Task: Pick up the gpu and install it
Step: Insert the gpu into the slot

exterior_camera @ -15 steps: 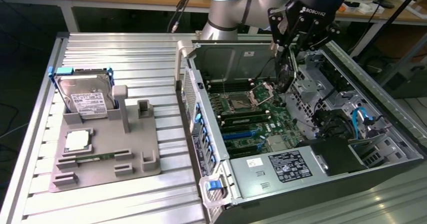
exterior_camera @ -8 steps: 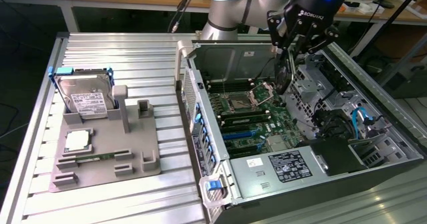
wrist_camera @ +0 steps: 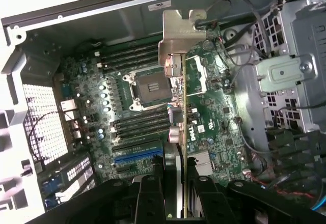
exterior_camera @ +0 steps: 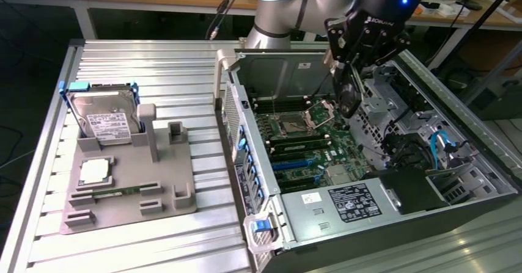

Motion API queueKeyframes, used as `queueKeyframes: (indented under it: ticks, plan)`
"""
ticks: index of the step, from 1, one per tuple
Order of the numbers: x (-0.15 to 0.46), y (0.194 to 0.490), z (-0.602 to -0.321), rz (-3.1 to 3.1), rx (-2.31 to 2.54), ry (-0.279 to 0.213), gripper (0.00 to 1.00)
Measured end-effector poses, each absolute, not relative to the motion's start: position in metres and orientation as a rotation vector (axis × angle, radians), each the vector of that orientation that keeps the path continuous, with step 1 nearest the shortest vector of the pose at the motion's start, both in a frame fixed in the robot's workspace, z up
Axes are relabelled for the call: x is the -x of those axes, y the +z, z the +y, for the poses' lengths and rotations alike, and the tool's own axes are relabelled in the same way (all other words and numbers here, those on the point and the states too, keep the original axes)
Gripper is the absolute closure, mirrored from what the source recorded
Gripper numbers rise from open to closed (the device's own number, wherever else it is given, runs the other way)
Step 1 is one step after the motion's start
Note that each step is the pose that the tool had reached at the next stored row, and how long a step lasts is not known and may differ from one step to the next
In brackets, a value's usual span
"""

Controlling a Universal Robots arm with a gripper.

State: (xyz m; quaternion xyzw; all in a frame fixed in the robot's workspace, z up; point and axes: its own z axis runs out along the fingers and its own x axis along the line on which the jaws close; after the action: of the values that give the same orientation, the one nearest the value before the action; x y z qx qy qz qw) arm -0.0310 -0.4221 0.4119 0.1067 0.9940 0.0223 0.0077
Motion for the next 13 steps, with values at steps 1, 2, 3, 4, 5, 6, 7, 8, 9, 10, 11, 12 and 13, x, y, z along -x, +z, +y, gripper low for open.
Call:
queueKeyframes:
  ticks: [1, 2, 3, 4, 5, 6, 7, 8, 9, 10, 11, 12, 13]
  plan:
    - [0.031, 0.4114, -0.4221, 3.111, -0.304, 0.07, 0.73]
    - [0.031, 0.4108, -0.4221, 3.115, -0.267, 0.07, 0.73]
    - [0.031, 0.4102, -0.4221, 3.118, -0.235, 0.07, 0.73]
    - [0.031, 0.4097, -0.4221, 3.12, -0.208, 0.071, 0.73]
    - [0.031, 0.4091, -0.4221, 3.122, -0.178, 0.071, 0.73]
    - [0.031, 0.4086, -0.4221, 3.124, -0.148, 0.071, 0.73]
    - [0.031, 0.4081, -0.4221, 3.126, -0.119, 0.071, 0.73]
    - [0.031, 0.4076, -0.4221, 3.128, -0.085, 0.071, 0.73]
    - [0.031, 0.4072, -0.4221, 3.129, -0.047, 0.072, 0.73]
    - [0.031, 0.4067, -0.4221, 3.13, -0.007, 0.072, 0.73]
    - [0.031, 0.4065, -0.4221, 3.13, 0.022, 0.072, 0.73]
    - [0.031, 0.4061, -0.4221, 3.13, 0.055, 0.072, 0.73]
    - [0.031, 0.4058, -0.4221, 3.13, 0.083, 0.073, 0.73]
